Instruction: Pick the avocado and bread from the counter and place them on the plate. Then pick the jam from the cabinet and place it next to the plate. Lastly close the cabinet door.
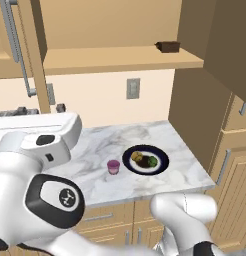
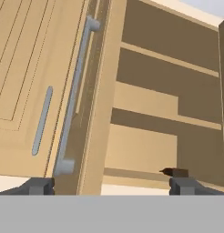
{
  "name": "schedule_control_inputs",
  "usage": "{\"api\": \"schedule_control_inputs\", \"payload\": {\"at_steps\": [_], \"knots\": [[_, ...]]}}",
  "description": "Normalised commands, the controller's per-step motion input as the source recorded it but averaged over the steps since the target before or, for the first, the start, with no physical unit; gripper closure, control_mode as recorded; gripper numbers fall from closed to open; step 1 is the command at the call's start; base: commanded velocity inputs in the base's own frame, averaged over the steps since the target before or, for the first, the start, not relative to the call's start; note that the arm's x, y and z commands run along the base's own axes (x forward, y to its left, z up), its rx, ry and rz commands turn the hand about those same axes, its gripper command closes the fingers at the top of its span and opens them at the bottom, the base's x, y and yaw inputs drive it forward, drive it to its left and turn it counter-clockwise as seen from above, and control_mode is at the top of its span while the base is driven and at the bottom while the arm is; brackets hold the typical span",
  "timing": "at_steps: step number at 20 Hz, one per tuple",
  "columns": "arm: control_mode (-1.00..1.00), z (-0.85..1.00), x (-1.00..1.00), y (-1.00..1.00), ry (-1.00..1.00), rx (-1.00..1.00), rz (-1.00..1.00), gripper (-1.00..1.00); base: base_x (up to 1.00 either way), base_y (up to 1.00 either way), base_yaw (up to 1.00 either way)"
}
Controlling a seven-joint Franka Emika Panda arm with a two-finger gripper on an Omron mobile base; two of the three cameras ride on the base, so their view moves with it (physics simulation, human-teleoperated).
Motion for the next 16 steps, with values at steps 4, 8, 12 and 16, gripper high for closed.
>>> {"api": "schedule_control_inputs", "payload": {"at_steps": [4, 8, 12, 16], "knots": [[-1.0, 0.0, 0.54, 0.19, 0.0, 0.0, -0.16, -1.0, 0.0, 0.0, 0.0], [-1.0, -0.03, 0.64, 0.1, 0.0, -0.01, -0.21, -1.0, 0.0, 0.0, 0.0], [-1.0, -0.1, 0.53, -0.11, -0.03, -0.01, -0.26, -1.0, 0.0, 0.0, 0.0], [-1.0, -0.11, 0.44, -0.45, -0.11, 0.0, -0.22, -1.0, 0.0, 0.0, 0.0]]}}
